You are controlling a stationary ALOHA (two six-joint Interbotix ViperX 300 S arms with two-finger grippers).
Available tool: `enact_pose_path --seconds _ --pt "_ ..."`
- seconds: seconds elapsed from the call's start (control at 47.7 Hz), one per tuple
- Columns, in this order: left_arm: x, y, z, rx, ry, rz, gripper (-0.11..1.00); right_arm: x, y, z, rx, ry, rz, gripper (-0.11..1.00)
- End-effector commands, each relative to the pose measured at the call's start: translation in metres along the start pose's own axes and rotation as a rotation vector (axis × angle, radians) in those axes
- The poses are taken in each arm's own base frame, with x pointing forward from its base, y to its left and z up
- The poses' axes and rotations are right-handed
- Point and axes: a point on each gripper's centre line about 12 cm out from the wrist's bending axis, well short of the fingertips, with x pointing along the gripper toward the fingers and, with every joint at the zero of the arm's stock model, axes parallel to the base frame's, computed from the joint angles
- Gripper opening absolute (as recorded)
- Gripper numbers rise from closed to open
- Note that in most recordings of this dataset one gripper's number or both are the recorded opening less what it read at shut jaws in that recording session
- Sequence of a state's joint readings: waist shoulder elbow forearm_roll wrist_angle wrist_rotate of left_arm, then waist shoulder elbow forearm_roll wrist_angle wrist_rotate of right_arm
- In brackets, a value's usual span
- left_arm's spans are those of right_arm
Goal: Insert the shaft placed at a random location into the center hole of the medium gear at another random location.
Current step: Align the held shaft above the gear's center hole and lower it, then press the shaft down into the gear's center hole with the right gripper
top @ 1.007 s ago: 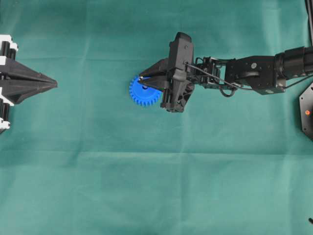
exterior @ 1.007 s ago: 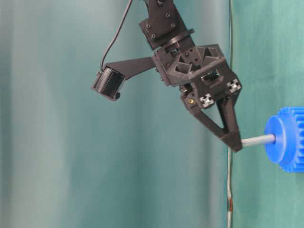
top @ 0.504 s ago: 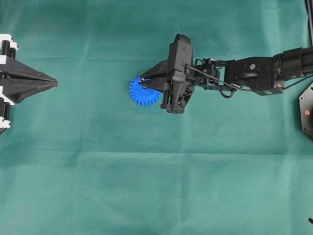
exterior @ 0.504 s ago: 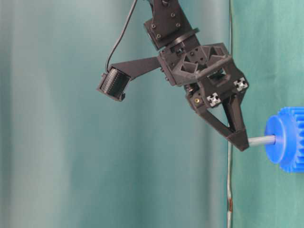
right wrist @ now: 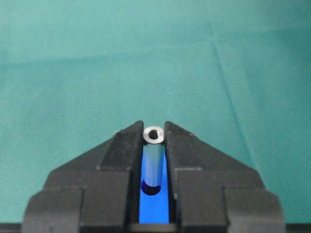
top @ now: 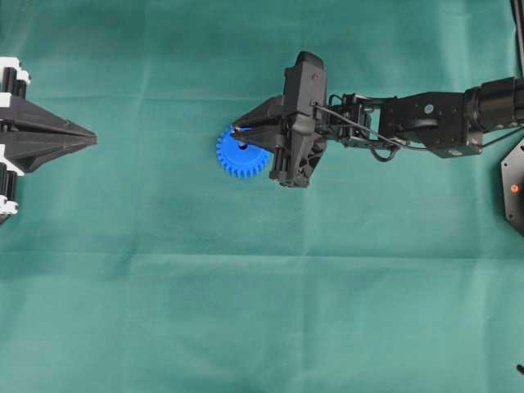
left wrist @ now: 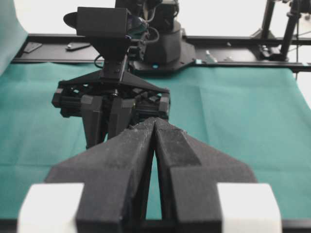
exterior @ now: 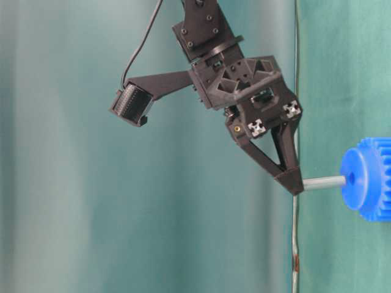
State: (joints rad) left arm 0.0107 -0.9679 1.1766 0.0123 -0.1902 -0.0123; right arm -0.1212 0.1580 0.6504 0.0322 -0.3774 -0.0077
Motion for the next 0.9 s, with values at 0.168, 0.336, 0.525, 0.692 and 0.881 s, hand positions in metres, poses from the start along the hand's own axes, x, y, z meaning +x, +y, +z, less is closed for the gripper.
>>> enact_pose_path --seconds 0.168,0.336,0.525,0.692,0.881 --pt "0.002 0.0 0.008 0.0 -0.018 0.001 0.0 -0.004 0.001 0.011 0.004 -0.04 0.001 0.13" --pt "0.002 0.0 0.008 0.0 -0.018 0.001 0.0 0.002 0.0 0.002 0.008 -0.017 0.0 0.13" --pt "0.002 0.0 0.008 0.0 -0.015 0.001 0.0 0.005 0.0 -0.003 0.013 -0.015 -0.001 0.13" --pt "0.002 0.0 0.007 0.0 -0.014 0.001 0.0 0.005 0.0 -0.007 0.017 -0.008 -0.003 0.13" --pt "0.002 0.0 0.007 0.0 -0.014 0.001 0.0 0.012 0.0 -0.022 0.038 0.035 -0.01 0.13"
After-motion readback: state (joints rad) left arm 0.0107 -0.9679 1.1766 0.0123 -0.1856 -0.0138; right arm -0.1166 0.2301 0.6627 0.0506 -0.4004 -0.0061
